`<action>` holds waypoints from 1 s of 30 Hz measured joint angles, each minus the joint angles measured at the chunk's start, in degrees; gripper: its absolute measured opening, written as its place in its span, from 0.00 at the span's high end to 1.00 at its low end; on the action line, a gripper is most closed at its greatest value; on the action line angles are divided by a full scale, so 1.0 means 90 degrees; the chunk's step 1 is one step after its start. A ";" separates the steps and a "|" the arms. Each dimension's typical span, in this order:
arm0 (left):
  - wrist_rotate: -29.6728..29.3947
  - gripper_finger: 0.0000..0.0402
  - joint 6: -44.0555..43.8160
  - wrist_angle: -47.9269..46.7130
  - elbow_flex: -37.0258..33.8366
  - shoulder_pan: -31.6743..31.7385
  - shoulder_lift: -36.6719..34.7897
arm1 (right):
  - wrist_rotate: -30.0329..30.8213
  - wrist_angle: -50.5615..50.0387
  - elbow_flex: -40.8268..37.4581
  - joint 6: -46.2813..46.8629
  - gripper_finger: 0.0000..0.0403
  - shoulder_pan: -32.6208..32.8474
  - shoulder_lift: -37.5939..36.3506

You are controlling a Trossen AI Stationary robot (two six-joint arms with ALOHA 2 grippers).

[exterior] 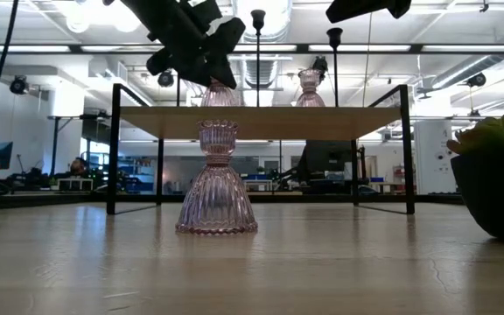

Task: Pick & Place candle stick holders
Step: Put the left pink glass candle holder on the shelf

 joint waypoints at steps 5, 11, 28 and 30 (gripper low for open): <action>-0.0046 0.68 -0.0046 0.0000 -0.0007 0.0067 -0.0002 | 0.0000 0.0002 0.0000 0.0000 0.88 0.0000 0.0000; -0.0065 0.68 -0.0125 -0.0002 -0.0010 0.0151 -0.0007 | 0.0002 0.0002 0.0000 0.0000 0.88 0.0000 0.0000; -0.0282 0.68 -0.0349 -0.0260 -0.0022 0.0210 -0.0010 | 0.0005 0.0010 0.0000 0.0000 0.88 0.0000 0.0000; -0.0237 0.68 -0.0358 -0.0260 -0.0022 0.0229 -0.0010 | 0.0005 0.0012 -0.0003 0.0000 0.88 0.0000 0.0000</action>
